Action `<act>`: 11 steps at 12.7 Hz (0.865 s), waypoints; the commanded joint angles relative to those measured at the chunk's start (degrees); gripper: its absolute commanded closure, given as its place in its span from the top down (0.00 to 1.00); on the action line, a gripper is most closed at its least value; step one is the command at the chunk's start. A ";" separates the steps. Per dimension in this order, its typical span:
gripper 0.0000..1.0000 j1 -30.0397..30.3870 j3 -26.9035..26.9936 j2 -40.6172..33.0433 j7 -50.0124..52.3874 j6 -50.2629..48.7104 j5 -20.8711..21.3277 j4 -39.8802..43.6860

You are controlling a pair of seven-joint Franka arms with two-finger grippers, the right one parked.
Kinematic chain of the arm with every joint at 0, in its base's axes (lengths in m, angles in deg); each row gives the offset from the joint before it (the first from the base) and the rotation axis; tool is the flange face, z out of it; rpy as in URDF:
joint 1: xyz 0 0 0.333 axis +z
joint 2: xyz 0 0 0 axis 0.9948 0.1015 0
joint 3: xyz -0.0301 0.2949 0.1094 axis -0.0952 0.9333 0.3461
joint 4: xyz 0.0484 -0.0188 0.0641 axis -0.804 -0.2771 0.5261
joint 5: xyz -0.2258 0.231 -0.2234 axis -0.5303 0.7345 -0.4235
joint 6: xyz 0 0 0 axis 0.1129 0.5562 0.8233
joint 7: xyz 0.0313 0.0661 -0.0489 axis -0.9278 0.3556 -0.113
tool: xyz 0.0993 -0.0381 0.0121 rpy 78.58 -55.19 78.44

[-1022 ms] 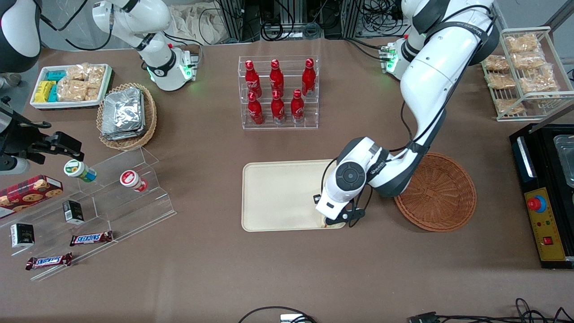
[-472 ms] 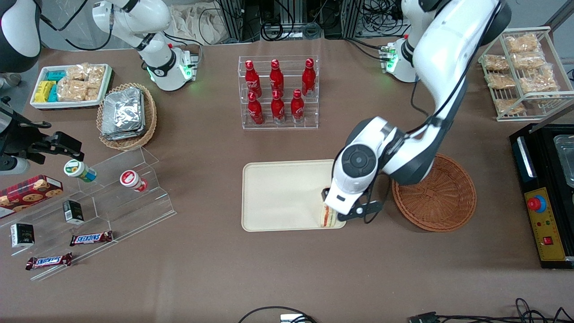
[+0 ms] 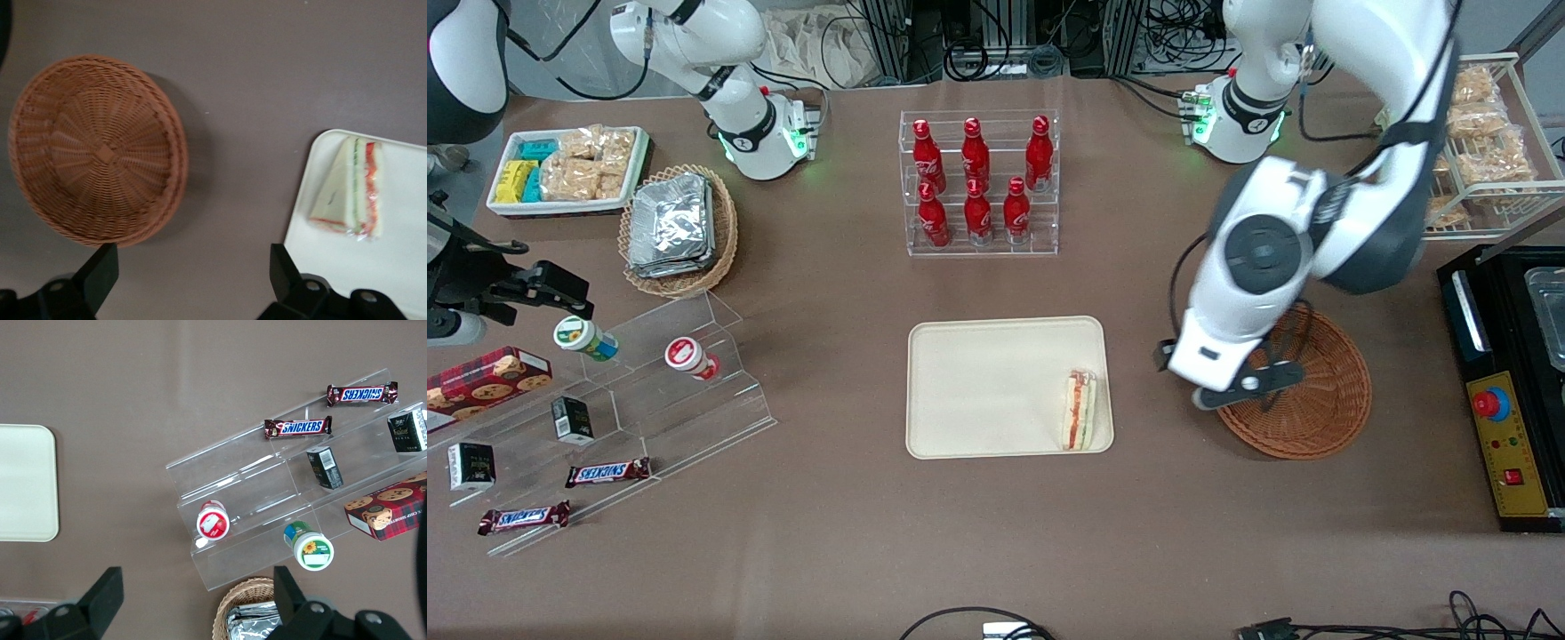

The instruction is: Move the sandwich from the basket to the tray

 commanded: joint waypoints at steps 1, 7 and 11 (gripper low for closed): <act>1.00 -0.13 8.32 -12.68 -13.61 0.04 -4.91 -10.22; 1.00 0.14 17.48 -14.38 -28.58 -6.38 -5.53 -5.68; 1.00 17.02 2.65 -11.66 -31.31 -9.98 -5.10 0.47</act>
